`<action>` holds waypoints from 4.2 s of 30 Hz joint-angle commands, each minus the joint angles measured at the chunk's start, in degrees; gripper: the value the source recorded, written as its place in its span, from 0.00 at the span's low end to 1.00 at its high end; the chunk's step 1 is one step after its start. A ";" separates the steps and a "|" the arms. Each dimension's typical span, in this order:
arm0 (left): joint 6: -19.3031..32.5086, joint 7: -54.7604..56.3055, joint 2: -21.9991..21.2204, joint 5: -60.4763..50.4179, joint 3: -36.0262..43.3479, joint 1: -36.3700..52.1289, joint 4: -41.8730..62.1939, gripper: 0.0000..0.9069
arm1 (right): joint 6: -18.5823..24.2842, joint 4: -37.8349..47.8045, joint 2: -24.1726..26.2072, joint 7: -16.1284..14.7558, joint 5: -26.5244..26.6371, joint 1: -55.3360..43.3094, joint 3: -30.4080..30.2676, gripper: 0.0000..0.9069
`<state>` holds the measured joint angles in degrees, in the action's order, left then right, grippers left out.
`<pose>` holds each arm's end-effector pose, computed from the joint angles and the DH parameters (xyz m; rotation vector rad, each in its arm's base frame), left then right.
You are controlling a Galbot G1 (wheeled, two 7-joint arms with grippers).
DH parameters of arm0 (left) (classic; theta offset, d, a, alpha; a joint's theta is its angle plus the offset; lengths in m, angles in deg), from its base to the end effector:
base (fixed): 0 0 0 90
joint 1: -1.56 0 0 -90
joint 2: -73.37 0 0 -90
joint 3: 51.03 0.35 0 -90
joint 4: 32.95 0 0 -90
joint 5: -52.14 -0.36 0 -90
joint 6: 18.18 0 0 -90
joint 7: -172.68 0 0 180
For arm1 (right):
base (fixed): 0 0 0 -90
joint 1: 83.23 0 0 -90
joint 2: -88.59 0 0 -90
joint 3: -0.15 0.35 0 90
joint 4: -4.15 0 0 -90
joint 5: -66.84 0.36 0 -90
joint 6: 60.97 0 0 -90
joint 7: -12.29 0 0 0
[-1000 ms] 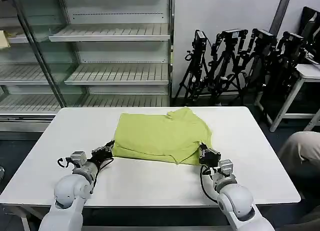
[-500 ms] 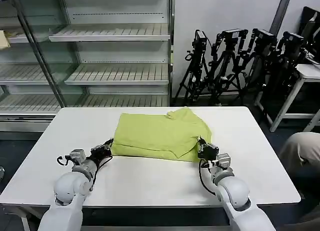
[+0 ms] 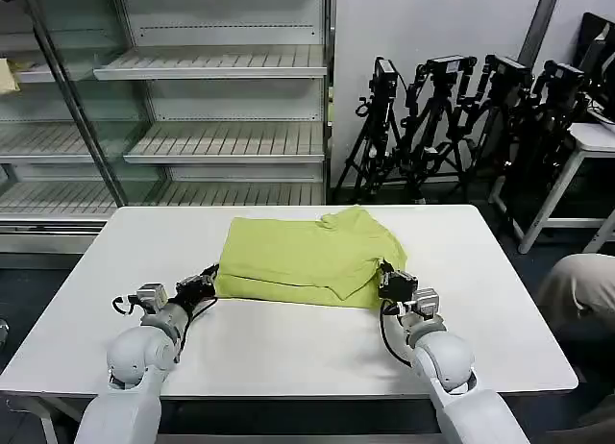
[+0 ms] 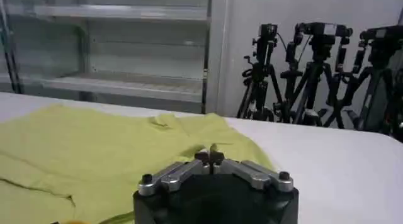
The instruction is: Fold and organize the clothes.
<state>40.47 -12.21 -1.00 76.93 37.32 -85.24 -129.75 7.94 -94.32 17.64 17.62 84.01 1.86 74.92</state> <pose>0.3731 0.0927 -0.2728 -0.2031 -2.7629 0.2288 0.3689 -0.0085 -0.2807 0.2860 -2.9063 0.1316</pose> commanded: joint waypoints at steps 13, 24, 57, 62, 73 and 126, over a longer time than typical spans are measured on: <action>0.94 -0.57 0.52 -1.93 -0.51 -0.63 1.37 1.00 | -0.55 2.29 -0.13 1.21 -0.83 -0.35 0.67 1.00; -1.70 -0.66 2.94 0.91 -1.23 -8.28 -9.58 1.00 | -7.21 -15.24 4.70 4.11 2.29 12.75 3.65 1.00; -1.68 -1.30 2.75 -3.33 -0.41 -8.35 -5.88 0.02 | -8.49 -14.67 4.05 5.36 3.40 15.78 4.93 0.00; -1.68 -1.47 2.65 -3.56 -0.35 -8.40 -5.92 0.02 | -8.88 -14.14 3.97 5.28 3.42 15.58 4.90 0.00; -1.65 -1.65 2.44 -3.60 -1.85 -14.41 -13.34 0.02 | -10.04 -21.41 5.47 4.38 4.06 21.53 7.09 0.00; 3.54 -3.53 1.37 -3.82 -9.44 -29.38 -32.99 1.00 | -11.50 -43.80 5.93 5.46 3.69 36.48 14.59 1.00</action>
<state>43.14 -16.20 -1.23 72.57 25.29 -120.34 -162.74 -0.55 -135.54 23.46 22.11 83.56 43.34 88.70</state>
